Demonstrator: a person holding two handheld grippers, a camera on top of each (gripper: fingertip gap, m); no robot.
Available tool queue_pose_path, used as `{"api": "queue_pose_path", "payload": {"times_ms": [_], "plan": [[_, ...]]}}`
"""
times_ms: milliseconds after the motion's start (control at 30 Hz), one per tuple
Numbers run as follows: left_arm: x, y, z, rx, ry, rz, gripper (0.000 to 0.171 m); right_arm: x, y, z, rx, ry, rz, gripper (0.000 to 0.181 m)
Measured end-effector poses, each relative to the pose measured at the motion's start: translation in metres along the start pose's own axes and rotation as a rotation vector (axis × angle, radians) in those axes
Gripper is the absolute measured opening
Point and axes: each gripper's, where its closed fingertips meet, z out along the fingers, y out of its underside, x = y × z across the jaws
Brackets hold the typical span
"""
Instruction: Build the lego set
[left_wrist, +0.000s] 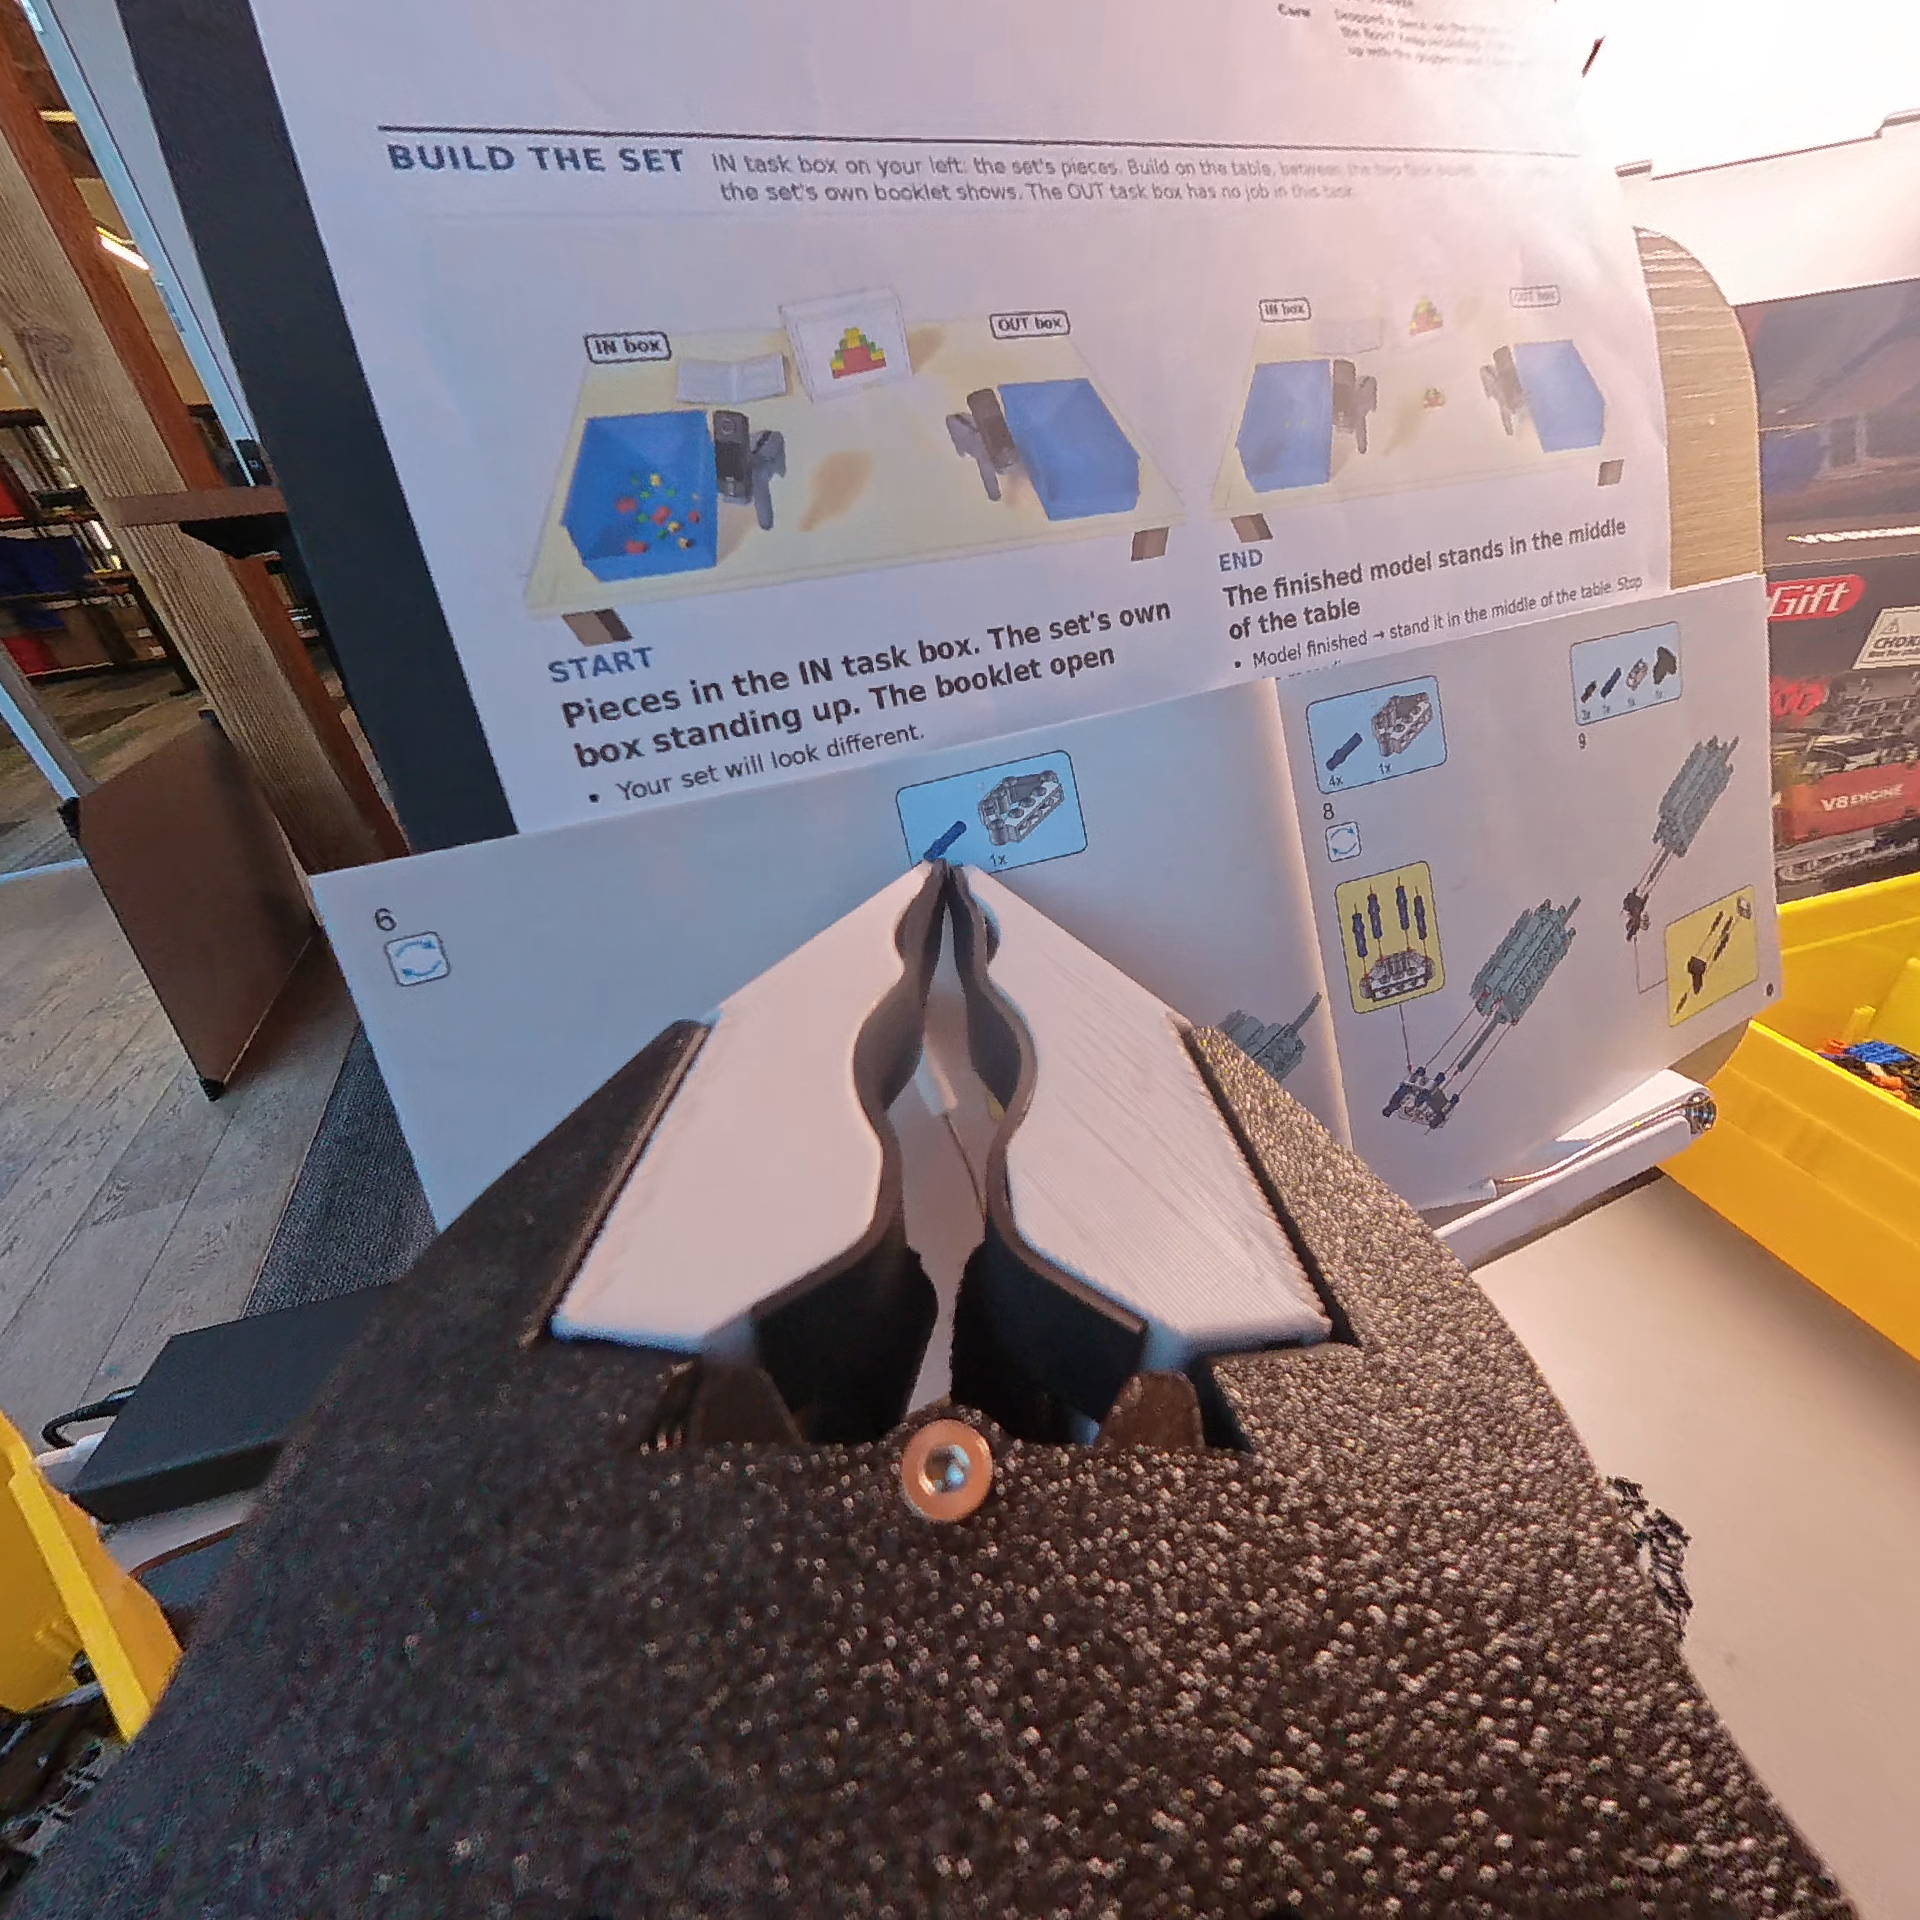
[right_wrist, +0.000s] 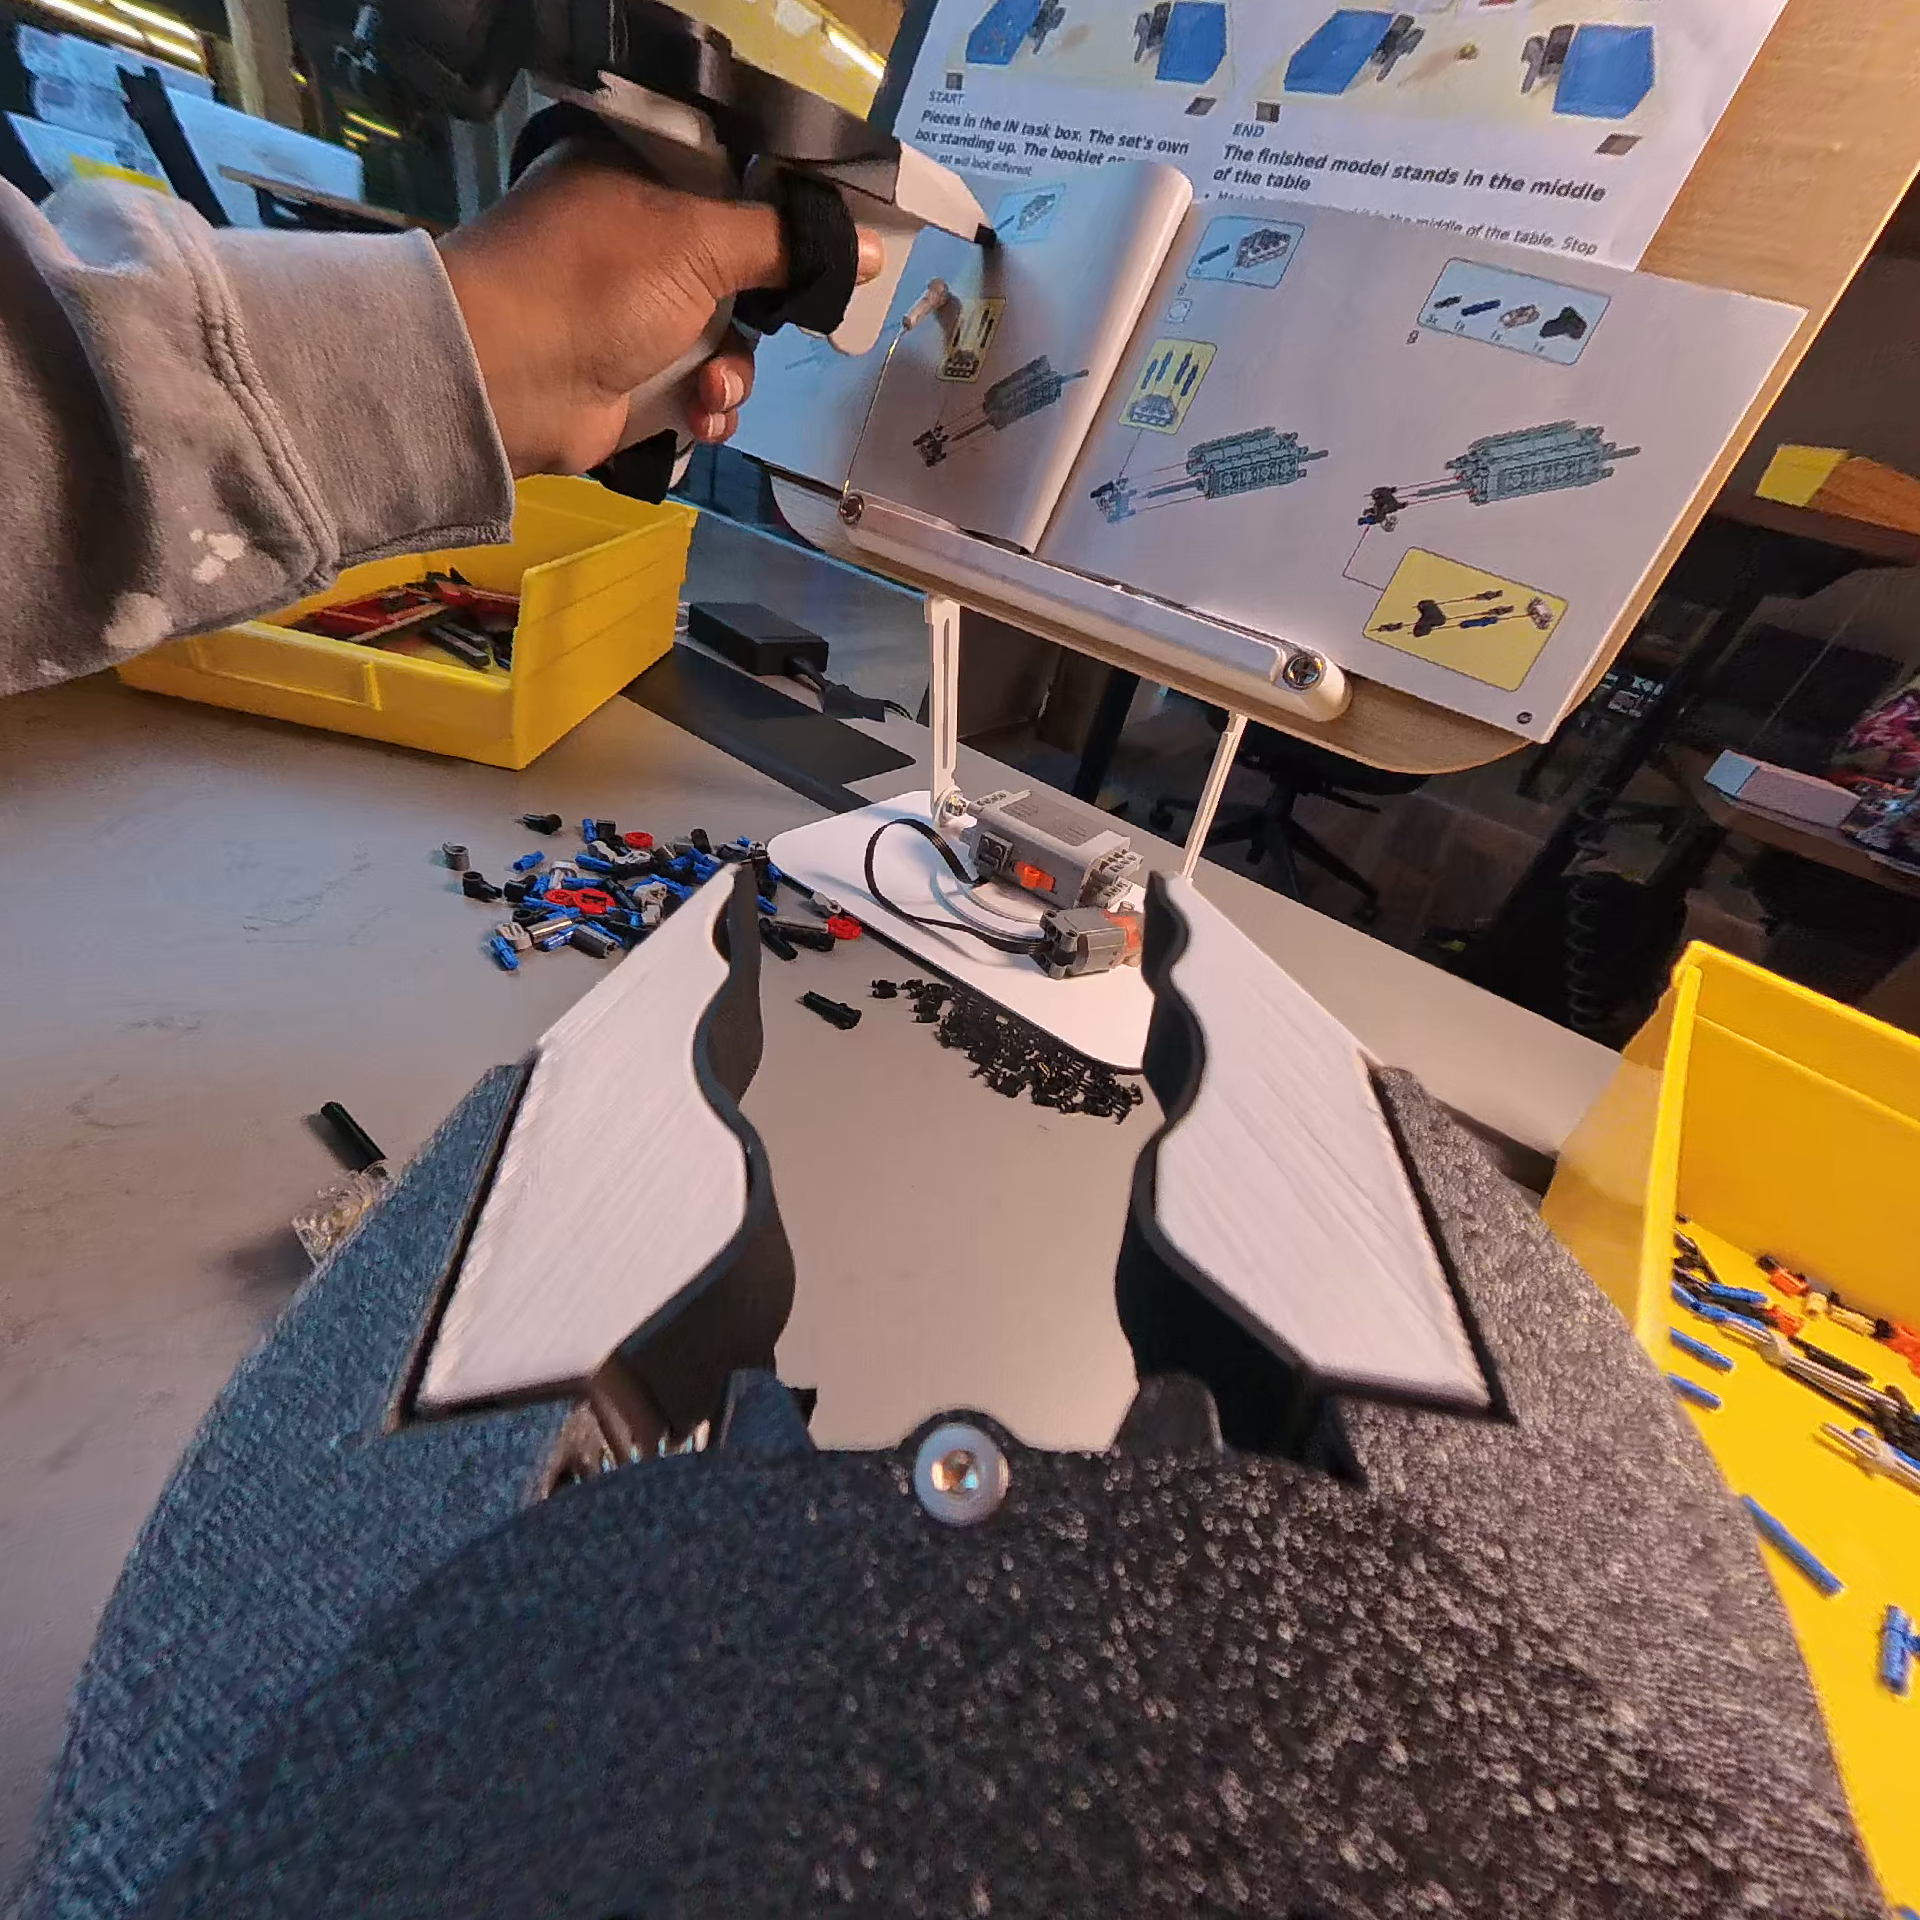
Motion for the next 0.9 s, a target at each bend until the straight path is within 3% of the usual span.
{"api": "queue_pose_path", "payload": {"times_ms": [600, 900], "plan": [[0.011, 0.005, 0.003, 0.035, 0.04, 0.006, 0.0, -0.006, 0.018, 0.006, -0.037, -0.021, -0.008, 0.068], [0.01, 0.007, 0.006, 0.046, 0.021, 0.082, 0.0, -0.008, 0.018, 0.007, -0.034, -0.03, -0.019, 0.066]]}}
